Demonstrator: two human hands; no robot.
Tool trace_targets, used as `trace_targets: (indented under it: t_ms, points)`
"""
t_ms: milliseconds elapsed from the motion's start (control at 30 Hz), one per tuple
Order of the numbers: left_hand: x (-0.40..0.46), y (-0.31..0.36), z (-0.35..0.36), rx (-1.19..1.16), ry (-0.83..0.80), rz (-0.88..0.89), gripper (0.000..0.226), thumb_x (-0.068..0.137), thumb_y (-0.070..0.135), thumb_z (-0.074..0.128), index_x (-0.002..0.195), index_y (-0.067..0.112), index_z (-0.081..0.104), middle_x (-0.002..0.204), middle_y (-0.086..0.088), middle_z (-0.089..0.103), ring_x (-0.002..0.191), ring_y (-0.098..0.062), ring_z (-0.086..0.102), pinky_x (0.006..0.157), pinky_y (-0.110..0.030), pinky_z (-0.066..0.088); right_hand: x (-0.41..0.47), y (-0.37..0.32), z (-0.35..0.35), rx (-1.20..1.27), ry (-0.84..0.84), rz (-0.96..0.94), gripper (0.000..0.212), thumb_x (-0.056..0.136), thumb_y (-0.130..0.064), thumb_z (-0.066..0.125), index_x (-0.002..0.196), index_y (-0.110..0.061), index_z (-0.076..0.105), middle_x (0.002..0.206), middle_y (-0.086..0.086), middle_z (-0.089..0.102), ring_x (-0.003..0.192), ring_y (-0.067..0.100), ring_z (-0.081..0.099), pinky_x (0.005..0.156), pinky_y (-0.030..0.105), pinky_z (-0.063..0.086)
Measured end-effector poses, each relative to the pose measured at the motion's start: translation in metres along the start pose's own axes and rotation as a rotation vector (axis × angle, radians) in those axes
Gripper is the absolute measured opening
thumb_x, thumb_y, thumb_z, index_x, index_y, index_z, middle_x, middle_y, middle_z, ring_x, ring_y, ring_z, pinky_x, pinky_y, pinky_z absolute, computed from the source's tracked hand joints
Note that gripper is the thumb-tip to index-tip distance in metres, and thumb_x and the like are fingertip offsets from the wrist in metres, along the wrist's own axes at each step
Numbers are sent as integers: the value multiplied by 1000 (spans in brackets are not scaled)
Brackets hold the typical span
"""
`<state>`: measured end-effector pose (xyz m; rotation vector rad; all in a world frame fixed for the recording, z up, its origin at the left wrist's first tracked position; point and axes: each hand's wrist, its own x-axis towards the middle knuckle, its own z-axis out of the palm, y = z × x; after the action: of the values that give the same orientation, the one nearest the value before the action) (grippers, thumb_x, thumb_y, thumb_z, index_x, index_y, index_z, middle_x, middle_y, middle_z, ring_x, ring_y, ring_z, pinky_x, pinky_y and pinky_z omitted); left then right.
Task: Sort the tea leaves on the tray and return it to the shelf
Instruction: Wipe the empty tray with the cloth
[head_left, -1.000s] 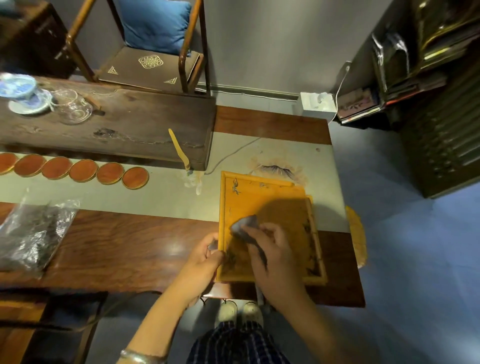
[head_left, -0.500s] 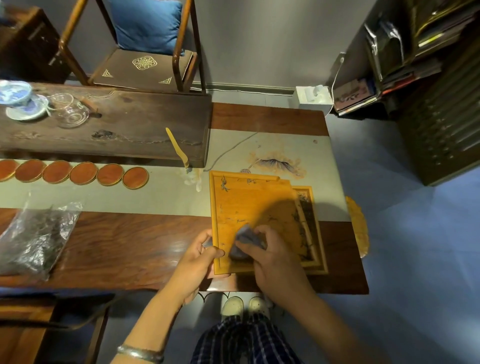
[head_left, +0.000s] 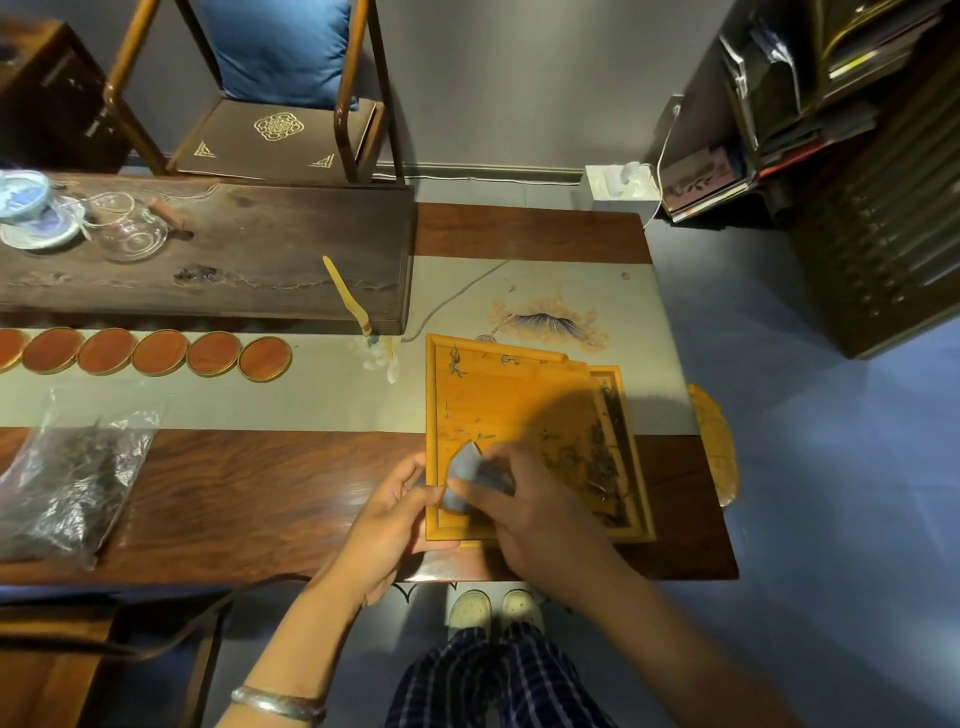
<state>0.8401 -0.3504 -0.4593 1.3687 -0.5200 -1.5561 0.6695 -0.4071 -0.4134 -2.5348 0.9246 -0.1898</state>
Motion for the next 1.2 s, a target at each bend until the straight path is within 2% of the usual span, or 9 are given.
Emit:
trace_targets:
  t_ms: [233,367,533,667,833,900,967,1067,1200]
  points:
    - [-1,-5,-1,8,-20,12,41,90,23,55,129,12,56,118,-10,72,101,-26,72,71,-29,60,-8,12,6,0,-45,-88,48,79,-6,72,123,-20,62,121,15,57,101,29,59,66,34,56]
    - [1,-9,1,17,-24,10,44,87,26,56,128,12,57,119,-11,71,102,-26,71,73,-30,60,-5,15,17,46,14,-41,37,93,-29,57,128,-32,47,121,0,52,107,21,54,77,34,52]
    - [3,-9,-7,14,-48,1,40,88,27,57,127,15,57,117,-14,71,103,-30,71,74,-32,60,12,20,31,41,45,28,35,96,-22,50,125,-37,37,124,6,51,106,27,54,80,39,50]
    - [1,-10,-16,61,-81,-19,35,91,29,57,125,24,60,120,-8,71,106,-28,69,77,-38,60,38,32,36,-51,58,98,53,93,-8,45,142,-29,39,134,13,39,110,26,48,79,32,46]
    - [-1,-17,-23,209,-57,35,33,94,34,57,126,27,61,129,1,67,122,-22,61,107,-47,40,56,66,30,-77,21,239,54,94,-1,40,143,-22,37,132,15,35,114,29,43,86,35,45]
    - [0,-19,-25,228,-63,42,34,92,33,55,125,29,62,129,3,66,123,-19,59,110,-46,36,51,79,25,-70,30,339,50,96,-6,40,141,-26,36,132,11,33,118,28,41,89,38,47]
    - [2,-21,-26,240,-56,47,30,95,26,54,124,29,62,126,3,68,121,-19,61,106,-39,42,46,81,23,-56,86,377,48,96,-10,42,140,-28,36,135,10,31,121,26,39,89,38,48]
    - [5,-21,-24,233,-51,45,30,99,8,48,125,18,60,113,-1,74,102,-17,71,81,-17,52,53,61,28,-40,143,295,55,92,-4,48,142,-26,37,132,10,34,115,23,43,84,31,47]
    - [6,-19,-20,211,-45,23,29,97,4,49,120,17,61,104,-10,76,87,-20,72,72,-19,55,71,31,37,-32,167,136,49,87,8,47,133,-8,52,115,25,50,96,36,53,70,36,51]
